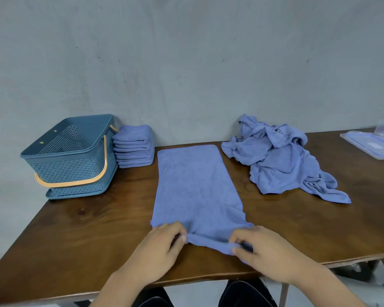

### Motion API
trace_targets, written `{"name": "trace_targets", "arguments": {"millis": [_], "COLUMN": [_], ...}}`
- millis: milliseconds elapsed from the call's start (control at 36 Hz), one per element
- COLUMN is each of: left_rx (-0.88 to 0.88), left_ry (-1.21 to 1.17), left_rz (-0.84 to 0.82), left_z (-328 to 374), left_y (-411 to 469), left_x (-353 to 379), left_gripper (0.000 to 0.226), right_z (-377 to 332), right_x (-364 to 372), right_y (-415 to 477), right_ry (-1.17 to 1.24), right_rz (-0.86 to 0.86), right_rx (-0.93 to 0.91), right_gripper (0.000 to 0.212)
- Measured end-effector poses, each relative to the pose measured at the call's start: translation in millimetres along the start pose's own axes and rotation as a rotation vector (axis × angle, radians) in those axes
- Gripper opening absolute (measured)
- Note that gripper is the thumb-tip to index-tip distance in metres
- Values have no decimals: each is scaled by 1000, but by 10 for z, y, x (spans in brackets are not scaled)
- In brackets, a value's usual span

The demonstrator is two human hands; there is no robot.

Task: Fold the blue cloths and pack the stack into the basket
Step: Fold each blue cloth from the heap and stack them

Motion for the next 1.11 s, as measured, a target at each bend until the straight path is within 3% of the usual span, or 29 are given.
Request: {"name": "trace_targets", "arguments": {"millis": [111, 194, 250, 333, 444, 528, 694, 806, 917, 1028, 1111], "left_rx": [-177, -135, -85, 23, 214, 227, 244, 71, -126, -272, -353], "left_ry": [-243, -67, 51, 50, -6, 15, 39, -142, -492, -756, -910], "left_rz": [11, 30, 69, 105, -37, -133, -96, -13, 152, 245, 226], "left_z": [28, -36, -71, 34, 196, 151, 145, 107, 85, -4, -66], "left_y": [102, 141, 121, 48, -160, -237, -178, -120, -89, -53, -75], "left_x": [-116, -73, -55, -124, -78, 0, 44, -116, -456, -650, -634], "left_gripper": [20, 7, 12, 19, 24, 29, 13, 10, 26, 40, 47], "right_z": [38, 221, 296, 271, 332, 515, 627, 624, 585, 338, 174], "right_x": [-171, -120, -75, -66, -48, -88, -64, -272, -587, -745, -776], "right_y": [121, 184, 182, 160, 23, -96, -112, -101, -93, -33, 22], "right_ry": [352, 248, 132, 161, 142, 6, 66, 328, 656, 856, 829], "right_rz": [124, 158, 159, 150, 72, 63, 49, 225, 463, 433, 366], "right_rx": [197, 275, 299, 288, 280, 385, 455, 536, 597, 564, 509], "right_gripper": [16, 5, 13, 15, 31, 39, 17, 17, 15, 16, 19]}}
Point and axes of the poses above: each hand's wrist, its own y-axis towards the middle knuckle, its own x-axis out of the palm, z = x × y, the point moved 9 cm from there along y, towards the middle knuckle, and after that the axes turned 14 degrees about z, right-handed, at the moved point
